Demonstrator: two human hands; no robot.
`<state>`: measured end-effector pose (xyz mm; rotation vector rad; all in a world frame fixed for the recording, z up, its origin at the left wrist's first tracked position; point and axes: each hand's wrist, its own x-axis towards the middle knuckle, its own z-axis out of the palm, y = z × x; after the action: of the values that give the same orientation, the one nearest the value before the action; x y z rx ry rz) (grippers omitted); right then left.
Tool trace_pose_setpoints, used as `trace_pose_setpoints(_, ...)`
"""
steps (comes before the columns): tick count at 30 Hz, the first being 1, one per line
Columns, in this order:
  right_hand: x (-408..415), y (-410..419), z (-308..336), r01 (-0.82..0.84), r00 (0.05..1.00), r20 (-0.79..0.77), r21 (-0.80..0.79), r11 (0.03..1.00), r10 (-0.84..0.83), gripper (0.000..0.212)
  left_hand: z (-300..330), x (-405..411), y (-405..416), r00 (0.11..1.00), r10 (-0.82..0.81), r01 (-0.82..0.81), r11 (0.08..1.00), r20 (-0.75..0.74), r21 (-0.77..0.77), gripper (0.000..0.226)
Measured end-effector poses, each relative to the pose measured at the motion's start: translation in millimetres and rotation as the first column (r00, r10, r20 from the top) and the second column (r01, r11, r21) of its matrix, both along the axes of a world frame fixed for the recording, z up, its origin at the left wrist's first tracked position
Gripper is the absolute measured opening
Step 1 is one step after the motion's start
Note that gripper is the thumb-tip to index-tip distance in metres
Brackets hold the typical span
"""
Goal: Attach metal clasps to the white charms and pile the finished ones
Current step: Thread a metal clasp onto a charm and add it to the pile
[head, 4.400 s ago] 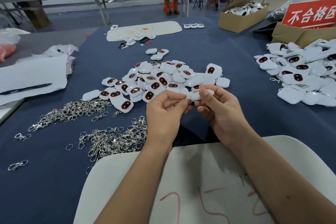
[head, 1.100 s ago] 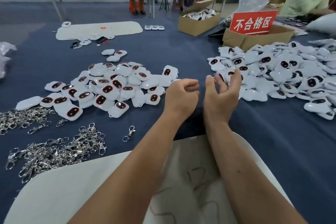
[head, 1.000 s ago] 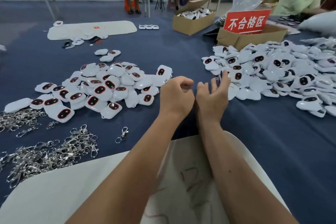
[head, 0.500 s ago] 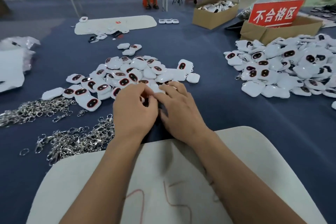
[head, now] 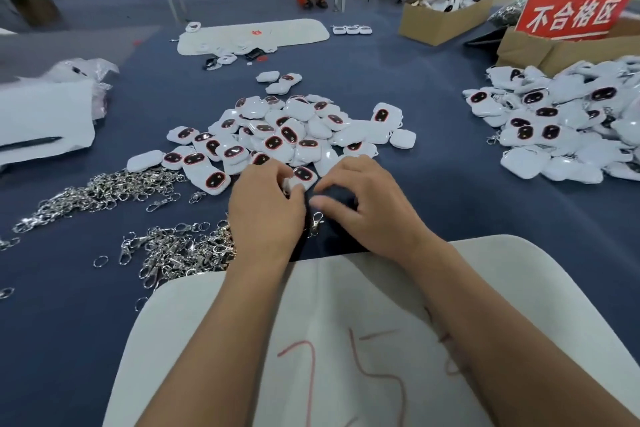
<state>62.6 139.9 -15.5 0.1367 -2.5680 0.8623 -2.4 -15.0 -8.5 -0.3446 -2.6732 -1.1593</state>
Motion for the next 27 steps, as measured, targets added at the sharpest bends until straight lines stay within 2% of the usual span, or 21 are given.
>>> trace_pose_setpoints(2,0.1,1.6,-0.4,0.063,0.998,-0.029,-0.008,0.998,-0.063,0.019,1.6,0.6,0.8,0.996,-0.086,0.082,0.992,0.038,0.099,0.014)
trace_pose_setpoints(4,0.0,0.1,-0.6,0.055,0.998,0.02,0.036,0.998,-0.056,0.036,3.1,2.6,1.6,0.983,-0.179,0.164,0.963,0.052,0.212,0.017)
trace_pose_setpoints(6,-0.4,-1.6,-0.3,0.022,0.996,0.08,0.062,0.998,-0.027,0.046,4.0,4.5,2.5,0.974,-0.221,0.2,0.943,0.051,0.265,0.027)
trace_pose_setpoints(8,-1.3,-0.3,-0.2,0.046,0.995,0.082,0.068,0.997,-0.052,0.046,4.8,5.3,2.8,0.976,-0.213,0.193,0.943,0.047,0.269,0.029)
trace_pose_setpoints(11,-1.3,3.4,-1.0,0.165,0.981,0.085,0.098,0.981,-0.173,0.041,6.9,5.0,-1.3,0.974,-0.225,0.216,0.957,0.026,0.195,0.019)
trace_pose_setpoints(14,-0.9,5.6,-0.7,0.233,0.969,0.072,0.037,0.972,-0.235,0.018,9.6,1.1,-9.8,0.908,-0.408,0.411,0.912,0.094,-0.014,0.01)
trace_pose_setpoints(17,1.7,6.2,1.6,0.207,0.977,-0.029,-0.087,0.974,-0.21,0.01,13.7,-5.3,-17.9,0.82,-0.545,0.57,0.806,0.176,-0.159,0.018)
trace_pose_setpoints(20,4.4,4.8,3.7,0.145,0.987,-0.052,-0.166,0.975,-0.155,0.013,18.9,-7.1,-17.8,0.775,-0.591,0.629,0.755,0.225,-0.184,0.021)
trace_pose_setpoints(24,4.7,1.6,5.3,0.111,0.989,-0.067,-0.219,0.969,-0.128,0.009,16.1,-3.2,-13.3,0.781,-0.595,0.619,0.779,0.191,-0.105,0.022)
trace_pose_setpoints(27,4.0,2.2,7.3,0.069,0.993,-0.07,-0.262,0.962,-0.09,0.003,13.3,1.8,-4.4,0.857,-0.51,0.501,0.858,0.071,0.11,0.016)
